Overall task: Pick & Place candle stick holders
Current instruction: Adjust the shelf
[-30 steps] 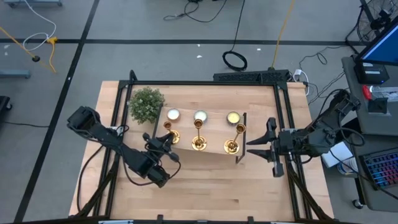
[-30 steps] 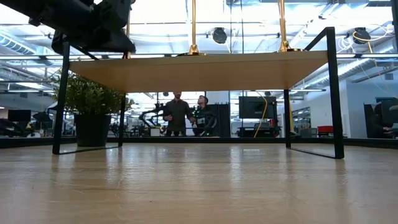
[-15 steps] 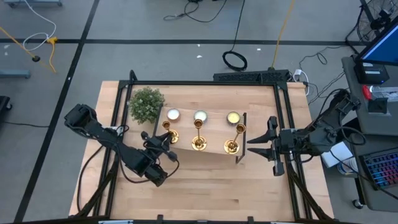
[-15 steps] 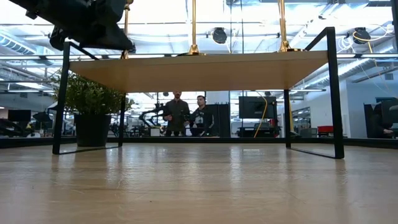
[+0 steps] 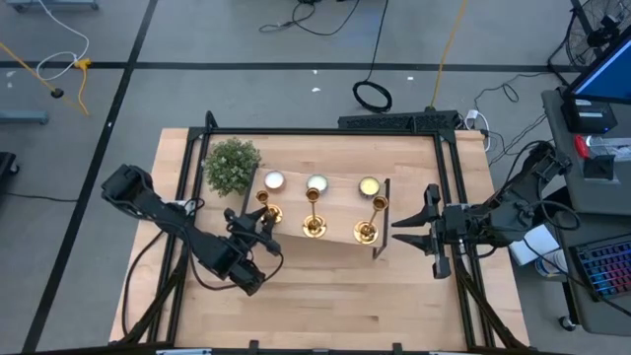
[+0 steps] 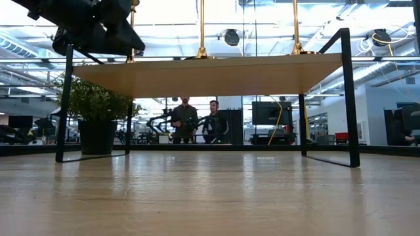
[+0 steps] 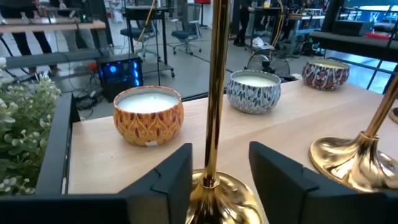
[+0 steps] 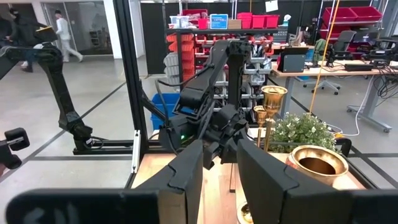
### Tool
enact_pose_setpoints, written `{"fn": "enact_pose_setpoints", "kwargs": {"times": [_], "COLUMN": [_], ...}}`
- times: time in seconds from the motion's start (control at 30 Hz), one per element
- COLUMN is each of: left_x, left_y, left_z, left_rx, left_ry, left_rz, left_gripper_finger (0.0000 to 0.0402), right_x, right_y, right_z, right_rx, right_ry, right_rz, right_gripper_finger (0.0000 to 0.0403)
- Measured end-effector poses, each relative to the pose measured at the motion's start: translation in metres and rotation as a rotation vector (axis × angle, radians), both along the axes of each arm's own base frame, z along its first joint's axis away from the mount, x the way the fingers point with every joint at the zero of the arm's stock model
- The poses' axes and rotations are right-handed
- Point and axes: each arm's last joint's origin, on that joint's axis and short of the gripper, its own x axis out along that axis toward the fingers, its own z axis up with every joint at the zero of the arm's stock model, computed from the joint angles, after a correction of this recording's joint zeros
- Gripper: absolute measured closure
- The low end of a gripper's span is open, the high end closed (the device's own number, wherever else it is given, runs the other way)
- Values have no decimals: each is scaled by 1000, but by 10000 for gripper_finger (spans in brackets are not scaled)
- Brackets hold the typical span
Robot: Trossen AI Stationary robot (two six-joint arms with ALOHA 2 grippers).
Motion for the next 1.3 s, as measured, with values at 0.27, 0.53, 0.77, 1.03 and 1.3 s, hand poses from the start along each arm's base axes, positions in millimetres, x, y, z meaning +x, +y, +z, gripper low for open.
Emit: {"fn": "enact_pose_setpoints", "kwargs": {"times": [0.27, 0.53, 0.77, 1.03, 1.3], "left_x": [-4, -6, -3, -7, -12], "left_y": [3, 4, 2, 4, 3], "left_z": [12, 17, 25, 41, 45], "left_rx": [-9, -4, 2, 8, -29], "left_ry": [8, 5, 24, 101, 141], "left_rz": [-13, -18, -28, -22, -27], "left_gripper_finger": [227, 227, 227, 227, 227], "right_x": [0, 0, 0, 0, 0], "right_y": [0, 0, 0, 0, -1], "right_z": [0, 0, 0, 0, 0], "right_rx": [0, 0, 0, 2, -4], "right_ry": [0, 0, 0, -2, -2], "right_rz": [0, 0, 0, 0, -22], "right_gripper_finger": [307, 307, 307, 307, 307]}}
